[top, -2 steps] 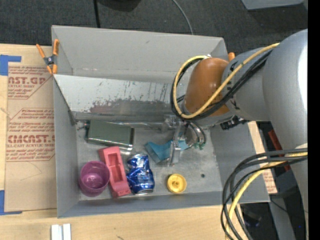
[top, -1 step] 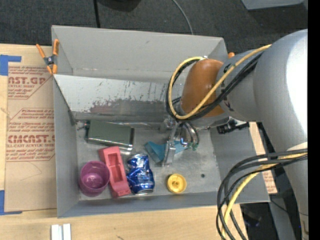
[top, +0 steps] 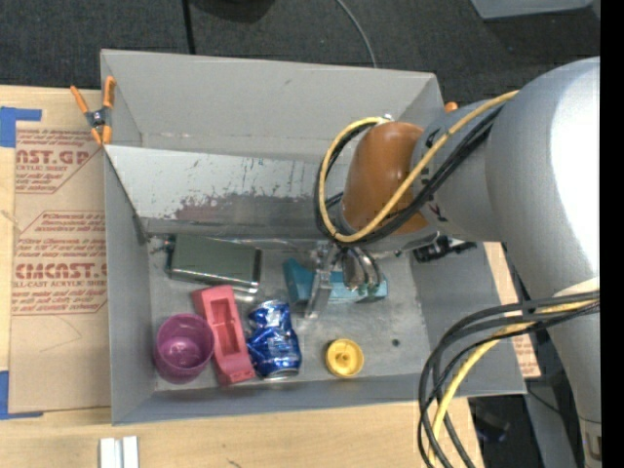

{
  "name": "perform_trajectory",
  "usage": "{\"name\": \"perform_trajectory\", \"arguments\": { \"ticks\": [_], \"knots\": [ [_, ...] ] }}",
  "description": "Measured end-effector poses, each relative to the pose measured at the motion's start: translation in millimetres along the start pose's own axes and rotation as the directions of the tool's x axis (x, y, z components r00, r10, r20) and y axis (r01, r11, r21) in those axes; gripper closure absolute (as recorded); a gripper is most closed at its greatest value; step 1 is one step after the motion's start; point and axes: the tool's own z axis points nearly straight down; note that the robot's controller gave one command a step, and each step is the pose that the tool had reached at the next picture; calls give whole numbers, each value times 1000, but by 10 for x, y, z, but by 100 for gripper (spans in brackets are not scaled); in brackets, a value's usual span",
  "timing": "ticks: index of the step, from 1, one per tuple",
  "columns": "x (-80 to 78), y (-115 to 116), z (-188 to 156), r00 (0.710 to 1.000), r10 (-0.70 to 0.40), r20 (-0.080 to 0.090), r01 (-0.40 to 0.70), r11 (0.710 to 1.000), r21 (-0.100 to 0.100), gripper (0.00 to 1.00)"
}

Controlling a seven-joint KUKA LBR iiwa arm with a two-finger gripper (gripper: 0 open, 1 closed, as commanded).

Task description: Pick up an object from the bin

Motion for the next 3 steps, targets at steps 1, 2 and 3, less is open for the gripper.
{"name": "perform_trajectory", "arguments": {
  "ticks": [1, 2, 3],
  "knots": [
    [0, 0, 0, 1000, 0, 0, 0, 1000, 0, 100],
    [11, -52, -1215, 1000, 2, -3, -2, 1000, 0, 100],
    [12, -54, -1214, 1000, 2, -4, -2, 1000, 0, 100]
  ]
}}
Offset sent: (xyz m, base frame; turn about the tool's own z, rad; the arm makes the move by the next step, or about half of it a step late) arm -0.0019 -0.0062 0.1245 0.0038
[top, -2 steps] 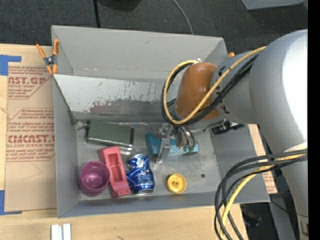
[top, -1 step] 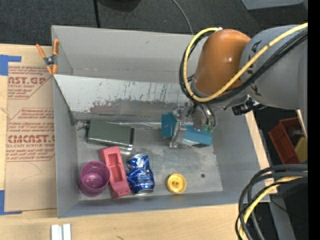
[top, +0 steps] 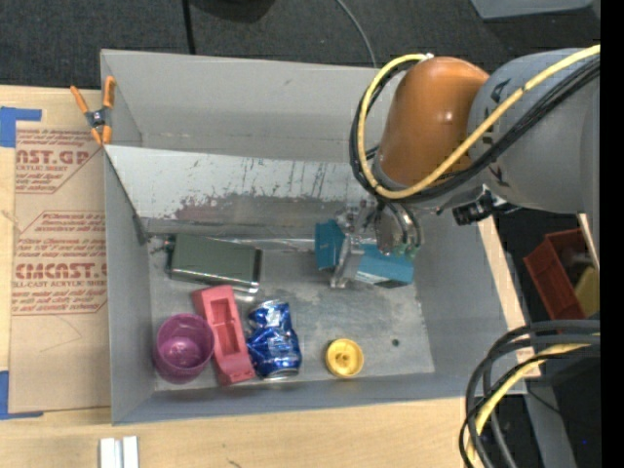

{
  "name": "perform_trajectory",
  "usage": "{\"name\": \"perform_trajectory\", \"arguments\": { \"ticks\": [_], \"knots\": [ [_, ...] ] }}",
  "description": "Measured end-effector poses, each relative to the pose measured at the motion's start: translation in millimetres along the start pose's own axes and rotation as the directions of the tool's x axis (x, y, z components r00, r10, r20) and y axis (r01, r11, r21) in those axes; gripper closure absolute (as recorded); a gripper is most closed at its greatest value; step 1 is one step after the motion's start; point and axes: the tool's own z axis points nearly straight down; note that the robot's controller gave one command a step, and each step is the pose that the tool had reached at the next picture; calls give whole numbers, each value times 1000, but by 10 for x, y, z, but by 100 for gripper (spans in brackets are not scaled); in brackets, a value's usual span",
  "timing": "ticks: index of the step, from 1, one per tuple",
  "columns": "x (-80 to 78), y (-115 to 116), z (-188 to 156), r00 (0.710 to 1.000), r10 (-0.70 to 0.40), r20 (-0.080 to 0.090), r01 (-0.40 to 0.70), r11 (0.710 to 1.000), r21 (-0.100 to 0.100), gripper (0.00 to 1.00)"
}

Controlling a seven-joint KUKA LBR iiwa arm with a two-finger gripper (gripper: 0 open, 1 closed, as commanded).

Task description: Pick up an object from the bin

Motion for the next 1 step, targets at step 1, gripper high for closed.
{"name": "perform_trajectory", "arguments": {
  "ticks": [1],
  "knots": [
    [73, 125, -1075, 999, 52, -3, -52, 999, 0, 100]
  ]
}}
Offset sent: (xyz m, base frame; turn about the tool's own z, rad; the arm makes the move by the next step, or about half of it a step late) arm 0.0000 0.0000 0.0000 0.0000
